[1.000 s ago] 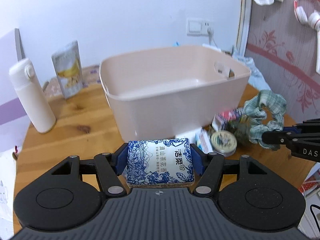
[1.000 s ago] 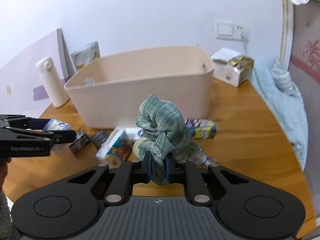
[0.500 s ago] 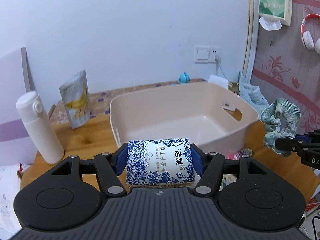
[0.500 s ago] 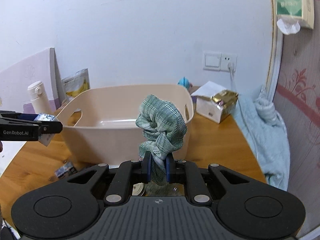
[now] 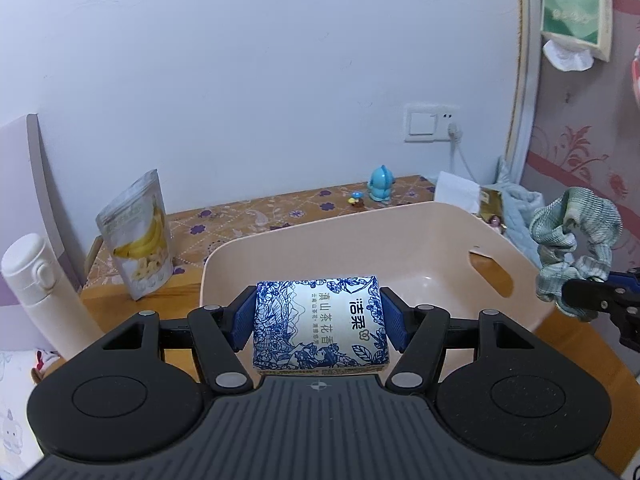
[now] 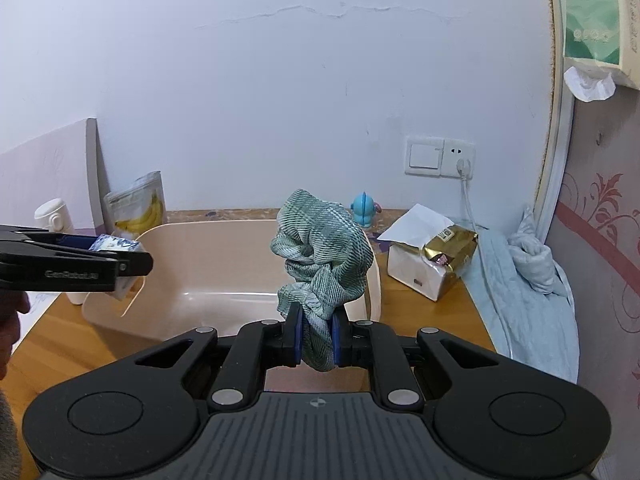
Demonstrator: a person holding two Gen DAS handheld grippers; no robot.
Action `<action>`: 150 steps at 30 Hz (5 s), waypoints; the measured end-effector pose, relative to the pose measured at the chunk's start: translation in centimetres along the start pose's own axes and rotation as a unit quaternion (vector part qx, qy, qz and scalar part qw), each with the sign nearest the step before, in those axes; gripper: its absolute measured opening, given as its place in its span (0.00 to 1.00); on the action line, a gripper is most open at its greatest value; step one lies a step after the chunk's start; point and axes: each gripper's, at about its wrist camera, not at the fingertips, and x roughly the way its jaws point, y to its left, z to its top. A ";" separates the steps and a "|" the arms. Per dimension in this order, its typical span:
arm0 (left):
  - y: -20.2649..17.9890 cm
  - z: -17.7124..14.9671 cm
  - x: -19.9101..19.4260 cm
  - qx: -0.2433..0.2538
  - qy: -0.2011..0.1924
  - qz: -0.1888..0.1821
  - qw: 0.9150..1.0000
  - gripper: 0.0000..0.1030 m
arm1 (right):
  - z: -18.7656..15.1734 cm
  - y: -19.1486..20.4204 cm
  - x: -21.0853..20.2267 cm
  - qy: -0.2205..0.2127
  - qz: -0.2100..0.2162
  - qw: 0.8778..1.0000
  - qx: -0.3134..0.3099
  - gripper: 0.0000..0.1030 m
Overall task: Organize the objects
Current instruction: 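Lift both held items over the beige bin and open both tools inside, then withdraw both tools from the bin back toward the remaining items, then grasp the small cartoon box with left tool while right tool grasps the green tea bag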
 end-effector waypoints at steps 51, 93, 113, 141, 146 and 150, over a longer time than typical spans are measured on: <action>-0.9 2.8 6.0 -0.002 0.092 0.024 0.995 0.83 | 2.5 1.1 6.7 0.073 -0.006 0.997 -0.034 0.96; 1.5 -8.3 -5.9 0.002 0.067 0.009 0.998 0.84 | -6.2 -0.3 -2.3 0.065 -0.008 0.997 -0.048 1.00; 2.1 -14.4 -3.2 -0.006 0.127 0.012 0.992 0.84 | -12.3 0.7 0.5 0.126 -0.004 0.988 -0.089 1.00; 3.9 -16.1 1.7 -0.020 0.140 0.000 0.990 0.83 | -13.2 -1.2 5.7 0.119 -0.001 0.991 -0.061 0.96; 4.2 -15.9 2.0 -0.017 0.135 -0.001 0.991 0.78 | -12.7 -0.9 6.7 0.113 0.010 0.991 -0.064 0.92; 4.5 -15.6 2.1 -0.016 0.130 -0.003 0.991 0.64 | -12.3 -0.3 7.3 0.108 0.015 0.991 -0.077 0.86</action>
